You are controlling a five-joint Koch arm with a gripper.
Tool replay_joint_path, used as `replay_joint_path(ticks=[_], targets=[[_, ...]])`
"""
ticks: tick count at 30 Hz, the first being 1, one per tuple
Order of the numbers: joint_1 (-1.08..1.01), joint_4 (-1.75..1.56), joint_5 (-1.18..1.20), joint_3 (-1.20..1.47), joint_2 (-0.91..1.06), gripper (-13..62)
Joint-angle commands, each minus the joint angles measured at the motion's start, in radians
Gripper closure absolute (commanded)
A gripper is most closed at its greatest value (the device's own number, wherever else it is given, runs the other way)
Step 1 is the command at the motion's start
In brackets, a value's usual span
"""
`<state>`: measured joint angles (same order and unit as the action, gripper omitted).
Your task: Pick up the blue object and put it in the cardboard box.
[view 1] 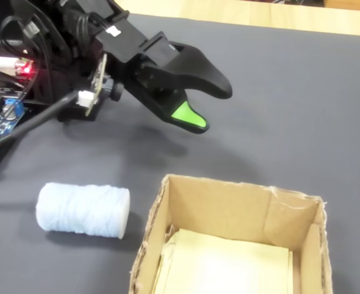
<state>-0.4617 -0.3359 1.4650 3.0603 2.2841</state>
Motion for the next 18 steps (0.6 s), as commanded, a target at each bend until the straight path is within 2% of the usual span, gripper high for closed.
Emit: replay_joint_path(ticks=[1,8,18], targets=[[-0.037,-0.089,-0.043,-0.043,0.083,15.5],[-0.198,0.072,-0.094,-0.222,0.074,16.1],[-0.416,0.565,-0.097,-0.565,-0.011,16.3]])
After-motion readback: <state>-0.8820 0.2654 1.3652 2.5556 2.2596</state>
